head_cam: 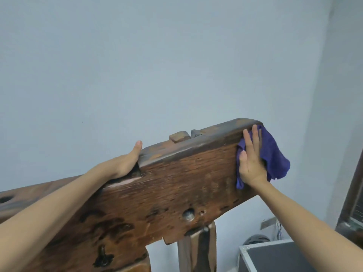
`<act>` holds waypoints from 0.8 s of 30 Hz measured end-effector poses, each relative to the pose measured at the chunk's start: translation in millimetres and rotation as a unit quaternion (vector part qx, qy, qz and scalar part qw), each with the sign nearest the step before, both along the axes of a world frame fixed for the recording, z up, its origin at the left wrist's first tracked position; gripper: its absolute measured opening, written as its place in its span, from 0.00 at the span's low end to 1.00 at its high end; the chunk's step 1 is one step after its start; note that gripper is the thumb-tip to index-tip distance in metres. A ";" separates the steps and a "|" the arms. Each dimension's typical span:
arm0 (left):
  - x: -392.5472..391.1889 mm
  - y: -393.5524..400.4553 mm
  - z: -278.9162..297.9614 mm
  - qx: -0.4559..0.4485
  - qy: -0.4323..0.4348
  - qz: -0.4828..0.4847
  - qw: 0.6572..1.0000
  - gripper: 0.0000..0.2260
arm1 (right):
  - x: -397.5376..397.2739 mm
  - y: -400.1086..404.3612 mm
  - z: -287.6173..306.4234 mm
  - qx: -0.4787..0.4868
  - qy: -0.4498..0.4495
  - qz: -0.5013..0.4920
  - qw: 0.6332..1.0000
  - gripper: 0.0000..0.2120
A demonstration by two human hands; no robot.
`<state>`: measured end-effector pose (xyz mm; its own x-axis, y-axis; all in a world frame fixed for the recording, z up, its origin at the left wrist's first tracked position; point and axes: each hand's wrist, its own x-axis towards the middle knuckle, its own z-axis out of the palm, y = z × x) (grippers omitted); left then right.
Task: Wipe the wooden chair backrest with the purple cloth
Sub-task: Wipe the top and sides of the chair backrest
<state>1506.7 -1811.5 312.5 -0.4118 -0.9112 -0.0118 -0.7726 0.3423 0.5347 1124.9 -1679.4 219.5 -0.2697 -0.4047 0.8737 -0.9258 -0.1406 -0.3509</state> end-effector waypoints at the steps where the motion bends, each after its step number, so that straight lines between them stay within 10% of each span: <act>1: 0.3 0.5 0.1 0.001 0.003 -0.001 1.000 0.52 | -0.6 -0.8 -2.8 -0.014 -0.029 -0.017 0.999 0.29; 6: -1.8 3.7 1.1 0.001 -0.002 0.020 1.000 0.54 | 32.0 -3.4 -31.3 -0.023 -0.308 -0.176 0.935 0.27; 13: -4.7 11.1 1.5 0.011 -0.017 0.039 0.999 0.50 | 154.6 -10.9 -64.6 0.016 -0.353 -0.142 0.925 0.27; 20: -0.9 8.6 0.3 0.012 0.000 0.042 0.999 0.53 | 292.1 -8.0 -94.5 0.064 -0.052 0.051 0.995 0.29; 24: 2.3 3.5 -1.4 0.031 0.052 0.009 0.998 0.58 | 291.4 7.7 -79.5 0.087 0.211 0.230 0.946 0.25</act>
